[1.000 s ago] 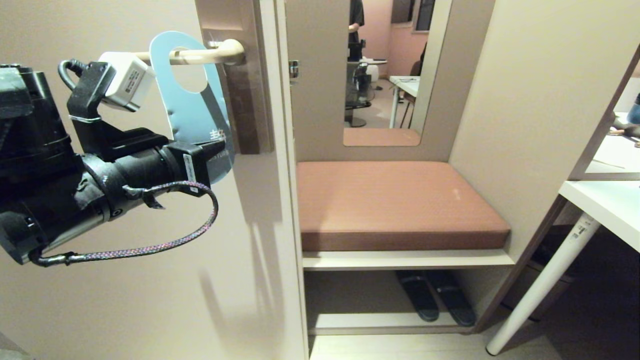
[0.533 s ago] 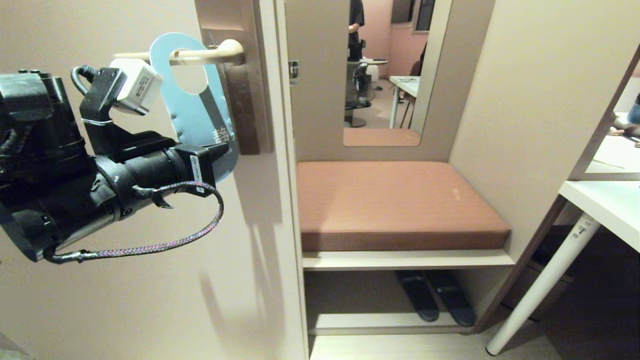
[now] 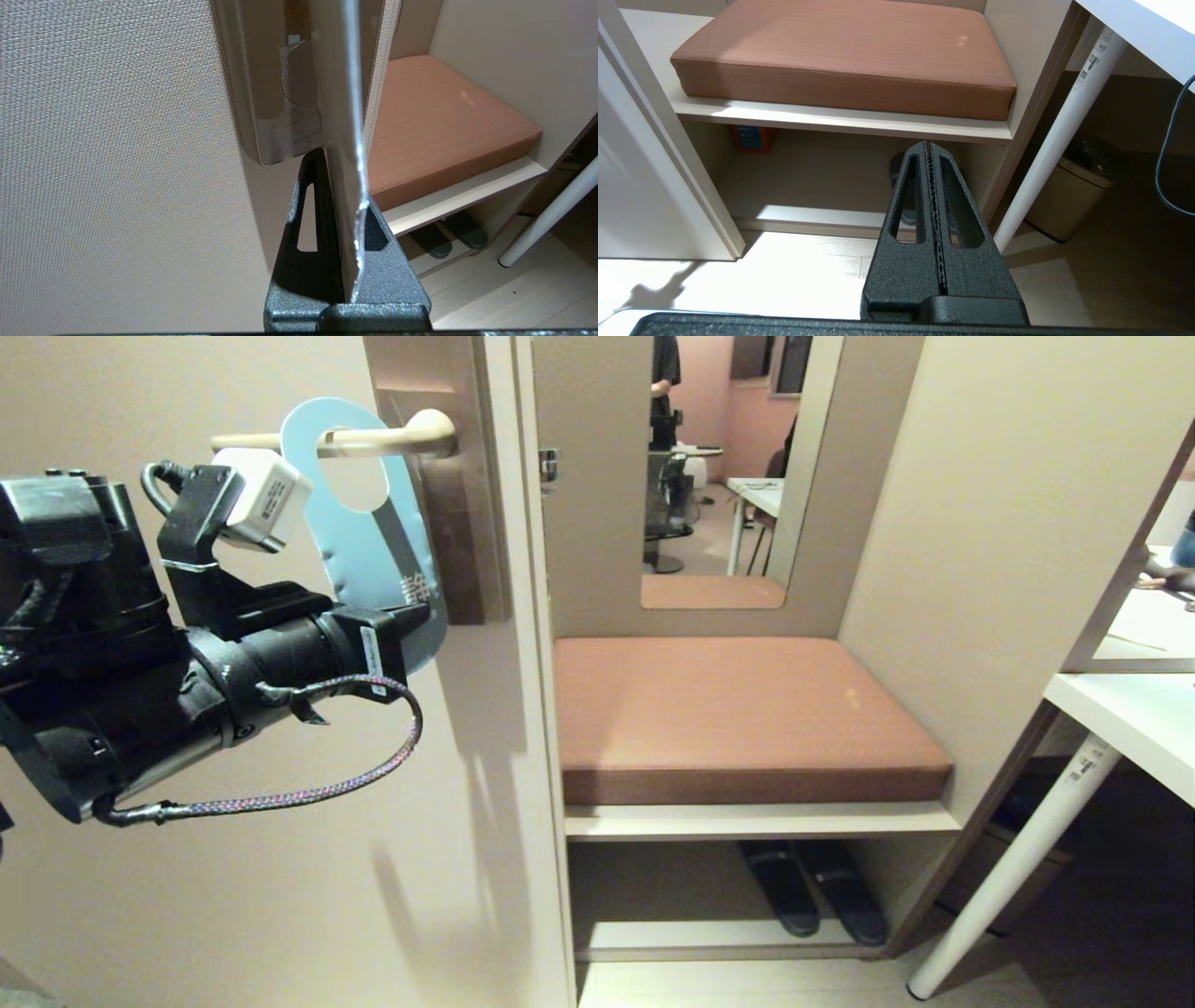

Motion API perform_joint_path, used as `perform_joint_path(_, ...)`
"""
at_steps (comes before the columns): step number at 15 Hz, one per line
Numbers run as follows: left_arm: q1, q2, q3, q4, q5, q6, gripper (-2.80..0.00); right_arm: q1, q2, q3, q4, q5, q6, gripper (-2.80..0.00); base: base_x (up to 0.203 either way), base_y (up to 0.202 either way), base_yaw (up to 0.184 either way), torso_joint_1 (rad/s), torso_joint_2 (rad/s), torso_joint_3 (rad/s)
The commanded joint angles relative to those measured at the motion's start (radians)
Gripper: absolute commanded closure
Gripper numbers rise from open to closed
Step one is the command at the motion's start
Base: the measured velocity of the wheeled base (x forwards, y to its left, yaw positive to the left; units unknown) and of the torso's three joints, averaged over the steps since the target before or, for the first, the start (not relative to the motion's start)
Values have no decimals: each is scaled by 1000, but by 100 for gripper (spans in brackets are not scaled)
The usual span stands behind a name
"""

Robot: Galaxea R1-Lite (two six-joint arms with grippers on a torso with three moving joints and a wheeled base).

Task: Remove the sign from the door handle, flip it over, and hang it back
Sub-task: Hang the sign back with the other side facing out

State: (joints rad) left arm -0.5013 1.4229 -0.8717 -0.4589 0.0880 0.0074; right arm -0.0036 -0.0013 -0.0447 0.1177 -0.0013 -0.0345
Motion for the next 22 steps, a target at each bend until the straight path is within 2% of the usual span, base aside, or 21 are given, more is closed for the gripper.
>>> perform_joint_path(1, 0, -2, 0, -3, 3, 0, 0, 1, 1, 0, 0, 1, -1, 0, 0, 0, 0, 0, 0, 0)
perform_joint_path(6, -3, -7, 0, -3, 27, 5, 0, 1, 1, 0, 0, 1, -1, 0, 0, 0, 0, 0, 0, 0)
perform_joint_path(7, -3, -8, 0, -3, 27, 5, -280, 1, 1, 0, 0, 1, -1, 0, 0, 0, 0, 0, 0, 0)
perform_joint_path(16, -10, -28, 12, -3, 29, -1, -280, 1, 1, 0, 0, 0, -1, 0, 0, 0, 0, 0, 0, 0)
perform_joint_path(22, -5, -106, 75, -3, 44, -1, -280, 1, 1, 0, 0, 1, -1, 0, 0, 0, 0, 0, 0, 0)
